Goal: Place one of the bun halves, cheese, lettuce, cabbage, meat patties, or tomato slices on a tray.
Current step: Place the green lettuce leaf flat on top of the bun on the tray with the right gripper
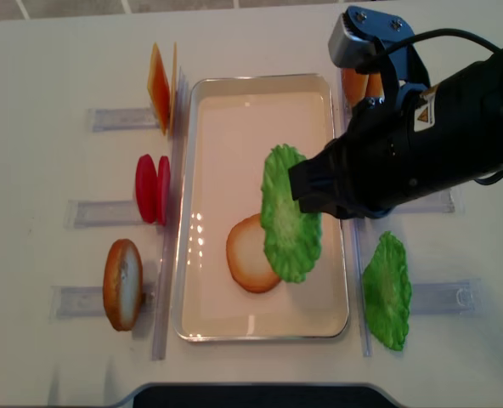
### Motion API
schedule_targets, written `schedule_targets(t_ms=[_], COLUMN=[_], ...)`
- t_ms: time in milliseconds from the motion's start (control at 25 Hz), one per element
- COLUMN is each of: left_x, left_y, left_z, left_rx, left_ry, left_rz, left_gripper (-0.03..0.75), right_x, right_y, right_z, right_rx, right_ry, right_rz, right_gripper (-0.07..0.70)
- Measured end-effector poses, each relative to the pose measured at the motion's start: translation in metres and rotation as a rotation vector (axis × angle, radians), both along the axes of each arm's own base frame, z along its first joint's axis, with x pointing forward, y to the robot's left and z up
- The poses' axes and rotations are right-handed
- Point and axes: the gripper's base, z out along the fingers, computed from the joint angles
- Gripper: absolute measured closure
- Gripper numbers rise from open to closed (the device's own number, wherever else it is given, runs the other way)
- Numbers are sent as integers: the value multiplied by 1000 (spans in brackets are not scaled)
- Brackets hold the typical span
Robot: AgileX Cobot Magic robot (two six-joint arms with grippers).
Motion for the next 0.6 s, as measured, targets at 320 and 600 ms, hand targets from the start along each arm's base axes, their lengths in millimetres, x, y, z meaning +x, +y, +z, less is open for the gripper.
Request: schedule_targets(t_ms=[320,600], left_x=[0,0], left_y=[0,0], left_z=[0,0], left_rx=[0,0], left_ry=[0,0], left_rz=[0,0], left_gripper=[24,24], right_x=[12,23], right_y=[27,48], right_z=[-11,-25], right_rx=[170,300], right_ry=[11,8], right_rz=[83,155], right_gripper=[569,569])
